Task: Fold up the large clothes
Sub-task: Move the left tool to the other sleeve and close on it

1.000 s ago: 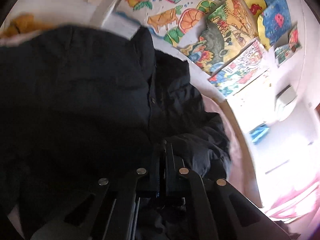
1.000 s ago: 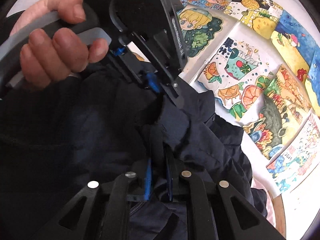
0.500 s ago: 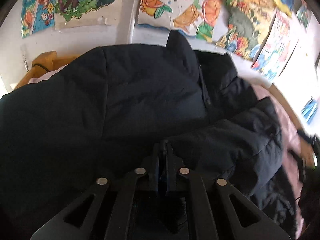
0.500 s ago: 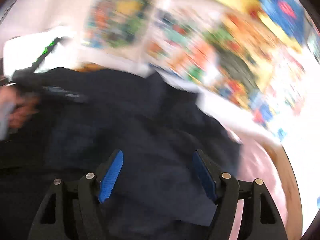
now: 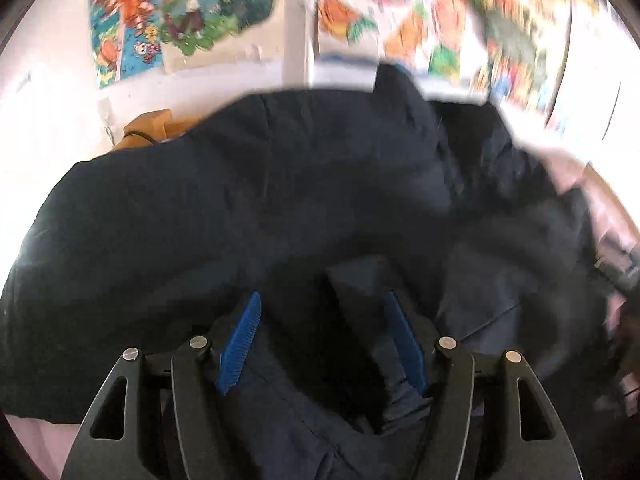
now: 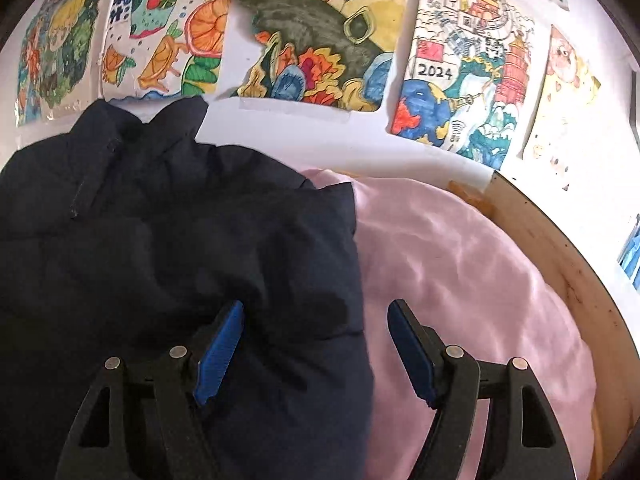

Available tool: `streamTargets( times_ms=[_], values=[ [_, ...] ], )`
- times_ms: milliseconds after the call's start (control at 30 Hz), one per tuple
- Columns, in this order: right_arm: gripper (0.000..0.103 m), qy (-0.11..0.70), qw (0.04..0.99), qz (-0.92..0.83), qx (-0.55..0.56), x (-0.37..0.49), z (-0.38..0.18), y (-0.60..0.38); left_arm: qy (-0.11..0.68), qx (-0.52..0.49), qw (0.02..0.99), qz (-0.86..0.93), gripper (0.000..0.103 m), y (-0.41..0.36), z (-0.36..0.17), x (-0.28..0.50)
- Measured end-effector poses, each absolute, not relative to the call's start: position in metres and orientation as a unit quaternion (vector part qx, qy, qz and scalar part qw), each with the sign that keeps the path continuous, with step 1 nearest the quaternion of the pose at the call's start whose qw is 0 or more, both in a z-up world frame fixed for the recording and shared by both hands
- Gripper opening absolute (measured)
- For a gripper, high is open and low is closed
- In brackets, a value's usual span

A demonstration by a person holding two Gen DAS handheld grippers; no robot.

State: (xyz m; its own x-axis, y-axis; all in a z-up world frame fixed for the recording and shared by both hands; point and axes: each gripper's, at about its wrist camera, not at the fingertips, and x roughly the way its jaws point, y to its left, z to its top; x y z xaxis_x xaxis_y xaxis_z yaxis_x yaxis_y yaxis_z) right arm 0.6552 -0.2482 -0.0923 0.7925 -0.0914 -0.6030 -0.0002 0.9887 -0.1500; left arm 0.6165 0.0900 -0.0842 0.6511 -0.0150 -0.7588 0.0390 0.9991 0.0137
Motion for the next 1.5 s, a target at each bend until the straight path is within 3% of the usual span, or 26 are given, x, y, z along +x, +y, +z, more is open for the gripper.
streamTargets(
  times_ms=[100, 267, 367, 500, 600, 700, 1067, 1267, 1500],
  values=[
    [0.075, 0.334, 0.938, -0.028, -0.092, 0.665, -0.105, -0.243, 0.433, 0.055, 0.9, 0.014, 0.059, 0.077, -0.106, 0.624],
    [0.092, 0.356, 0.931, -0.035, -0.079, 0.676, -0.128, -0.248, 0.435, 0.087, 0.896, 0.029, 0.059, 0.072, -0.126, 0.633],
    [0.096, 0.371, 0.926, -0.031, -0.058, 0.681, -0.135, -0.255, 0.428, 0.074, 0.9, 0.023, 0.059, 0.079, -0.128, 0.628],
    [0.096, 0.328, 0.944, -0.013, -0.035, 0.657, -0.11, -0.262, 0.402, -0.022, 0.915, -0.02, 0.06, 0.109, -0.099, 0.599],
    [0.096, 0.297, 0.954, 0.028, -0.035, 0.63, -0.076, -0.26, 0.385, -0.068, 0.92, -0.035, 0.068, 0.129, -0.075, 0.566],
    [0.103, 0.275, 0.957, 0.075, -0.056, 0.592, -0.038, -0.248, 0.37, -0.115, 0.921, -0.029, 0.074, 0.159, -0.053, 0.523],
    [0.103, 0.271, 0.922, 0.259, -0.1, 0.467, 0.018, -0.135, 0.352, -0.358, 0.858, 0.112, 0.082, 0.34, -0.052, 0.382],
    [0.103, 0.268, 0.893, 0.332, -0.144, 0.426, 0.017, -0.074, 0.297, -0.46, 0.822, 0.154, 0.082, 0.413, -0.061, 0.369],
    [0.103, 0.246, 0.892, 0.342, -0.162, 0.412, 0.017, -0.067, 0.274, -0.502, 0.801, 0.179, 0.082, 0.422, -0.073, 0.395]
  ],
)
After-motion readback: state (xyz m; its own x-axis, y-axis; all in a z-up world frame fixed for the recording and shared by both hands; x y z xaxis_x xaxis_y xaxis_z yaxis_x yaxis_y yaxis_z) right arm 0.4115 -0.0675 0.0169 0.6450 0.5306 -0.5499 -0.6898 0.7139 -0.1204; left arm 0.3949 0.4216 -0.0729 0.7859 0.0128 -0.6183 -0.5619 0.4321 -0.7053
